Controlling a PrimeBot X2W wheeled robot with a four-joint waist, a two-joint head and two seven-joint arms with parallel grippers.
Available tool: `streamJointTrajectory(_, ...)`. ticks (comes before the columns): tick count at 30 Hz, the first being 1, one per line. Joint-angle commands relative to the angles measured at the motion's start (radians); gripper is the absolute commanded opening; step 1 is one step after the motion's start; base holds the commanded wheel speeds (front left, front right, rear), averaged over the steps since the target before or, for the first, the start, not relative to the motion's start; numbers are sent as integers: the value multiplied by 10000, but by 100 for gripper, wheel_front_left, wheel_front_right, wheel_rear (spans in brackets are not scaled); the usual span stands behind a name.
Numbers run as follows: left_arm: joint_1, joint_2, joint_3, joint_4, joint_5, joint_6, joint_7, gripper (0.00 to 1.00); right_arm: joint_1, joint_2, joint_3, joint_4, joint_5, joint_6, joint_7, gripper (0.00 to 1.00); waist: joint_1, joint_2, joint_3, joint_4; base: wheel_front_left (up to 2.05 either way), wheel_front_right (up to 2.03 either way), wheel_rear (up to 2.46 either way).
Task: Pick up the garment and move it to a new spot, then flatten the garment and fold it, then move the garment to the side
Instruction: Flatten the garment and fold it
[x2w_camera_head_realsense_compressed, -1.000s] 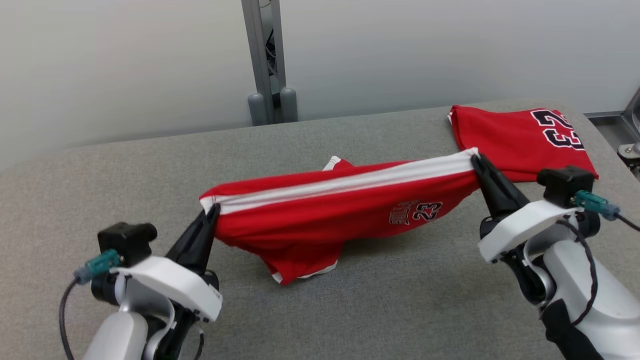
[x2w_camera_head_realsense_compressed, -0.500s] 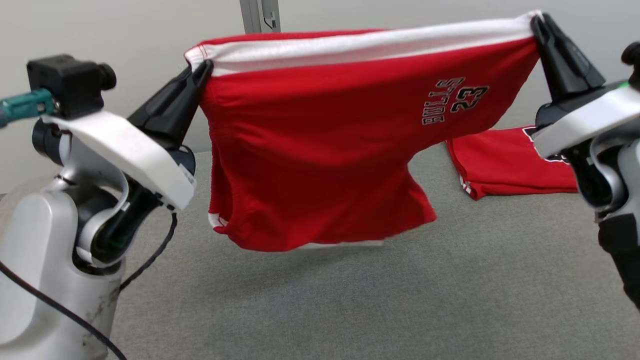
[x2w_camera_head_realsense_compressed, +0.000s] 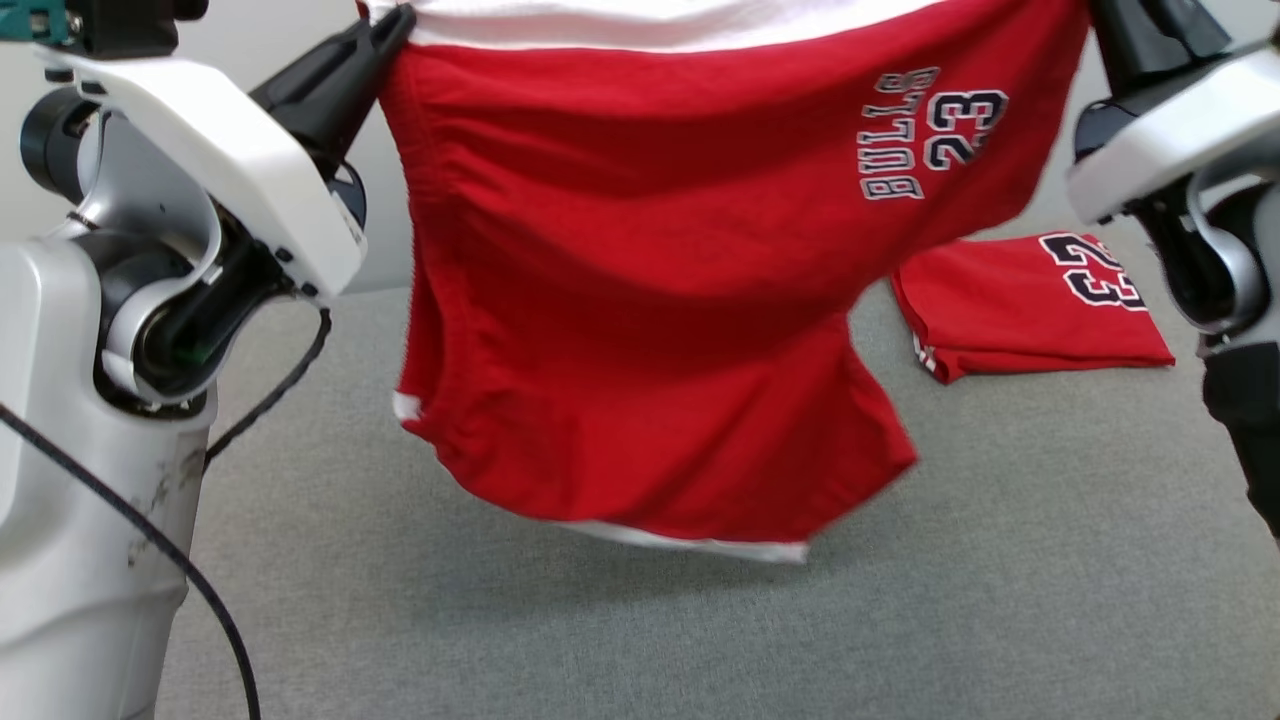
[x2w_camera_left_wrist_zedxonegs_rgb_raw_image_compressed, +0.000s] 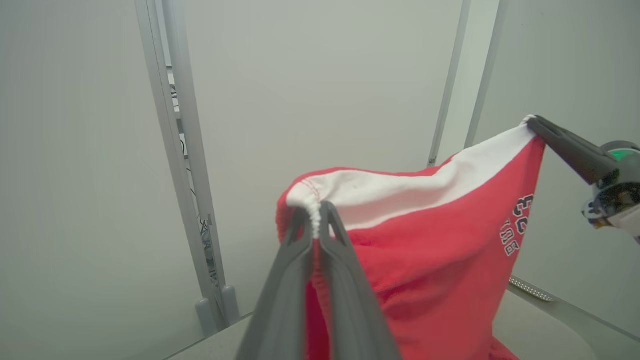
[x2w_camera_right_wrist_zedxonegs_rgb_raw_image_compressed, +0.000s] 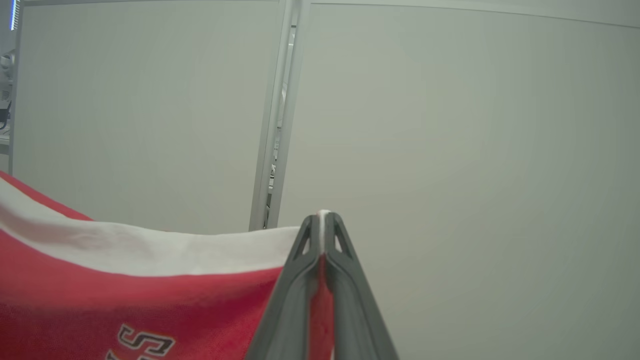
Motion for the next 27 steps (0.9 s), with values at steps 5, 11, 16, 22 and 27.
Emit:
streamJointTrajectory(5, -949, 56, -157, 1219, 386, -267, -793, 0, -1037, 358, 653, 1073, -8, -3, -296, 0, 0, 0, 779, -72, 0, 0, 0)
streamJointTrajectory(11, -3563, 137, -884, 3611, 1700, -482, -3220, 0, -3701, 942, 995, 3308, -2, -3, -1592, 0, 0, 0, 2854, 7, 0, 0, 0)
streamJointTrajectory(16, -5625, -8, -1373, 5554, 2324, -520, -5871, 0, -5546, 1280, 614, 4627, -502, -3, -2189, 0, 0, 0, 4141, -21, 0, 0, 0)
streamJointTrajectory(22, -7829, 139, -2674, 7283, 2433, -506, -8274, 0, -6552, 1721, -958, 3538, -2179, -3, -2202, 0, 0, 0, 5637, -184, 0, 0, 0)
streamJointTrajectory(27, -8562, 321, -3626, 7112, 1902, -508, -8576, 0, -6563, 1917, -1585, 2884, -3111, -3, -2200, 0, 0, 0, 6724, 8, 0, 0, 0)
